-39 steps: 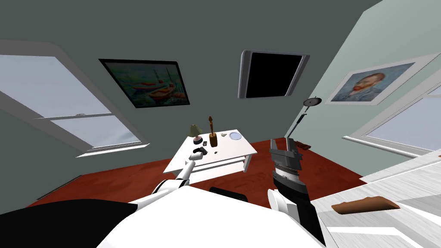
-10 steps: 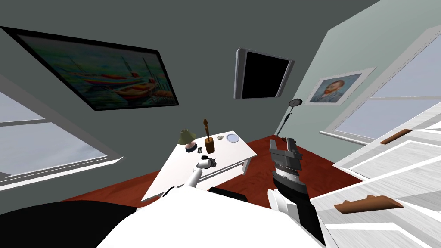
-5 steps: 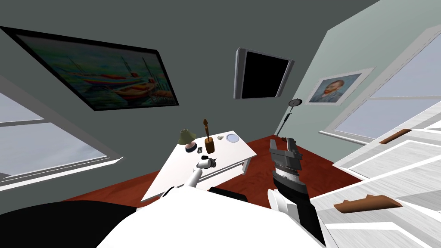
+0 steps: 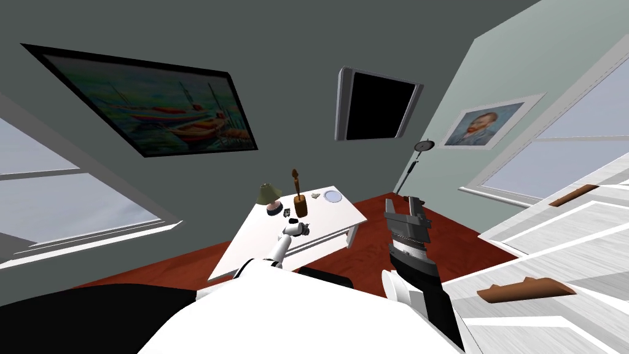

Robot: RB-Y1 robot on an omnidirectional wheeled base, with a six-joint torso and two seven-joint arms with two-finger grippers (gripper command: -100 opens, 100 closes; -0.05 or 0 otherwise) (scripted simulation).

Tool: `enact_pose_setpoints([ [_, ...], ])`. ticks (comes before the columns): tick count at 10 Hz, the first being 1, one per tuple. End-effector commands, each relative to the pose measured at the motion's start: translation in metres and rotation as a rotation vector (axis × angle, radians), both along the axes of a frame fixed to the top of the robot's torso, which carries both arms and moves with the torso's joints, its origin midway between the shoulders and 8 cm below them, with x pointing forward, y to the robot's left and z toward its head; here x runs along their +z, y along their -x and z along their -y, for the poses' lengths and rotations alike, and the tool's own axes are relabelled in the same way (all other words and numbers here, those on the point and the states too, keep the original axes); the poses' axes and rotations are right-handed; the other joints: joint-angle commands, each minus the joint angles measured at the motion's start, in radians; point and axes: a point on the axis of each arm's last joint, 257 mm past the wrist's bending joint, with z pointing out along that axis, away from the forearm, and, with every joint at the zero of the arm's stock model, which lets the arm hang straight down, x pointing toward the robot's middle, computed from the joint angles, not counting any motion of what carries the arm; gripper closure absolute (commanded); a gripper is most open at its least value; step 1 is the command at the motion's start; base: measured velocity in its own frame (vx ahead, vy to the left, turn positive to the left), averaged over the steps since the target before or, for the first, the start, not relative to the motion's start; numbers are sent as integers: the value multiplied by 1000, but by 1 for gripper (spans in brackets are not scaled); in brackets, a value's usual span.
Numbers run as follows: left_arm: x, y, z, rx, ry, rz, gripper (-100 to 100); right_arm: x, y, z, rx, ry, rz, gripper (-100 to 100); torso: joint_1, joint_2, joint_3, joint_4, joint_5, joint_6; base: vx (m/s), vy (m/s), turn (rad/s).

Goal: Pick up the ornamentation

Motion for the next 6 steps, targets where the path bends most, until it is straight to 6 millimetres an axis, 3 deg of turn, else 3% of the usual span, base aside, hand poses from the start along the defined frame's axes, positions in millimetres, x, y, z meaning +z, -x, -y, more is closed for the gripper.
enact_pose_setpoints([
  [1, 2, -6, 3, -8, 1, -2, 100, 0, 0, 0, 0, 0, 0, 0, 0, 0, 0, 0, 0, 0, -50, 13, 40],
  [5, 7, -15, 9, -18, 6, -4, 100, 0, 0, 0, 0, 0, 0, 0, 0, 0, 0, 0, 0, 0, -42, 5, 27],
  [6, 7, -15, 10, -20, 5, -4, 0, 0, 0, 0, 0, 0, 0, 0, 0, -1, -1, 0, 0, 0, 0, 0, 0],
])
